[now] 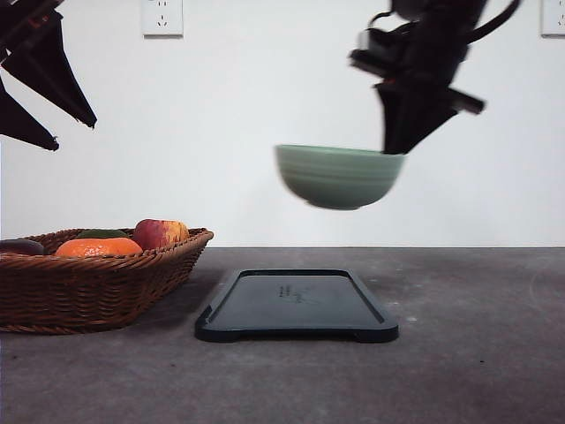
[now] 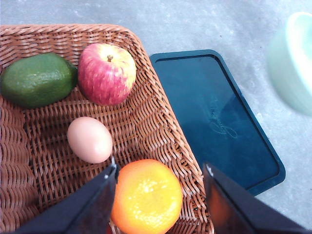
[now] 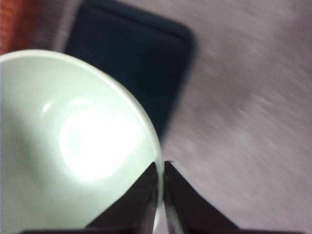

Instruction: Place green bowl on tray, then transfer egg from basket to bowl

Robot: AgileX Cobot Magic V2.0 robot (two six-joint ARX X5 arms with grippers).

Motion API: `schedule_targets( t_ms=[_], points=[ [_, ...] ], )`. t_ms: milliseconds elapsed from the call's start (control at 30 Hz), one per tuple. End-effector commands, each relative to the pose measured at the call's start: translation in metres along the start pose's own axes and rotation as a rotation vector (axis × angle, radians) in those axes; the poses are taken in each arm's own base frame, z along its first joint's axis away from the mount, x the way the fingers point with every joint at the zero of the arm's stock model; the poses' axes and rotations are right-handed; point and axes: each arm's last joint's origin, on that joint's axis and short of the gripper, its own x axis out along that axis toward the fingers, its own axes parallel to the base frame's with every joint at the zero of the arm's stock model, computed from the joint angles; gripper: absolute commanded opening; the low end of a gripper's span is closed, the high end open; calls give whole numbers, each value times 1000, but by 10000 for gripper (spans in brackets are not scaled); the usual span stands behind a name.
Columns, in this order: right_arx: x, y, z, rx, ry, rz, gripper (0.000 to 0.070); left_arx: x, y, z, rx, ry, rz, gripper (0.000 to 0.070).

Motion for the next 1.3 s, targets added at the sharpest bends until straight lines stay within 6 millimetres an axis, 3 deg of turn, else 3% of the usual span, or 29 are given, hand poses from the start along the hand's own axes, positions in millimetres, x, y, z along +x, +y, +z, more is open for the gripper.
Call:
schedule_targets(
  t_ms=[0,300,733,933,1133,1267],
  points=[
    [12,7,6,9,1,7,0,-1,-2,6,12,-20,-12,350],
    [53,26,10,-41,21,-14,0,-1,-2,6,12,-21,-12,350],
    [98,20,8,-15,94,-22,0,-1,-2,6,12,-20,-12,350],
    [101,23,9,-24,87,-23,12,-1,-2,6,12,-20,-12,350],
    [100,22,6,-18,118,-28,169,-1,-2,6,12,-20,-12,350],
    [89,23,9,-16,112,-33,175,-1,-2,6,12,-20,-12,350]
  ],
)
